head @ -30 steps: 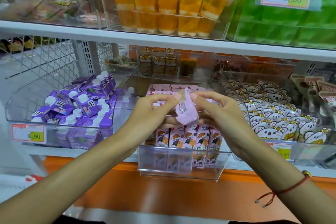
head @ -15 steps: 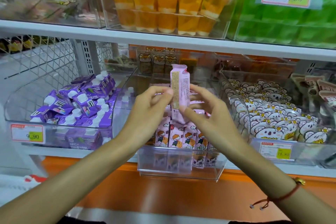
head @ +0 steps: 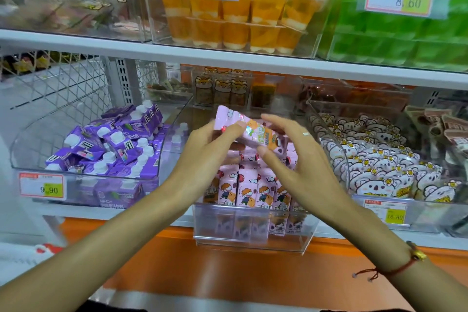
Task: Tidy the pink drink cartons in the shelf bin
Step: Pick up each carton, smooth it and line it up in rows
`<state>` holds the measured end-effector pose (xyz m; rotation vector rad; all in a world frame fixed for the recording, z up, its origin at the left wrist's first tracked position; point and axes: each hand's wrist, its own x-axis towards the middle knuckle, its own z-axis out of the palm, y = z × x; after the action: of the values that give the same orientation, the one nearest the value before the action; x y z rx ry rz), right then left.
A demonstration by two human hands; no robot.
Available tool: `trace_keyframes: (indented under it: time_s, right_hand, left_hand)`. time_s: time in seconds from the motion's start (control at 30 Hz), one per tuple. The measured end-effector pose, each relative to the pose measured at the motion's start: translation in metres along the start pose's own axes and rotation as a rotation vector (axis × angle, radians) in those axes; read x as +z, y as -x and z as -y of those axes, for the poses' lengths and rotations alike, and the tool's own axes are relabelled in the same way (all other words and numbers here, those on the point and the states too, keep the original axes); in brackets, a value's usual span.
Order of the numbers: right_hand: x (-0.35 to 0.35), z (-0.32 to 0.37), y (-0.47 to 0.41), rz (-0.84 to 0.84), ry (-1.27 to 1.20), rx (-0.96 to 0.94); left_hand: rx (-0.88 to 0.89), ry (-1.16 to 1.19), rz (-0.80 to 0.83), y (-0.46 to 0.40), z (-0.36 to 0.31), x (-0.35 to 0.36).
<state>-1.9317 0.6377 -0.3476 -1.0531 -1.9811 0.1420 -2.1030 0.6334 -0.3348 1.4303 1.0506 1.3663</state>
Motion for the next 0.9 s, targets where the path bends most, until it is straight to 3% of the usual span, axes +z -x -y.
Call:
trace_keyframes:
  time_s: [0.17,0.27,0.37,0.57,0.9]
  right_hand:
    - [-0.004,-0.008,0.0,-0.004,-0.017,-0.005]
    - [-0.007,-0.011,0.0,-0.064,-0.105,0.097]
    - [-0.011,-0.013,0.006,0.047,-0.017,0.117]
    - [-0.013,-0.012,0.021,0.445,0.428,-0.067]
    - [-0.013,-0.017,0.023,0.481,0.403,-0.09]
  left_hand:
    - [0.072,-0.105,0.013,-0.002,0.002,-0.011]
    - [0.107,-0.076,-0.103,-0.011,0.003,-0.019]
    - [0.067,-0.056,-0.162,-0.03,0.004,-0.023]
    - [-0.068,-0.22,-0.062,-0.082,0.016,0.003]
    - [0.018,-0.813,0.121,-0.132,0.021,0.027]
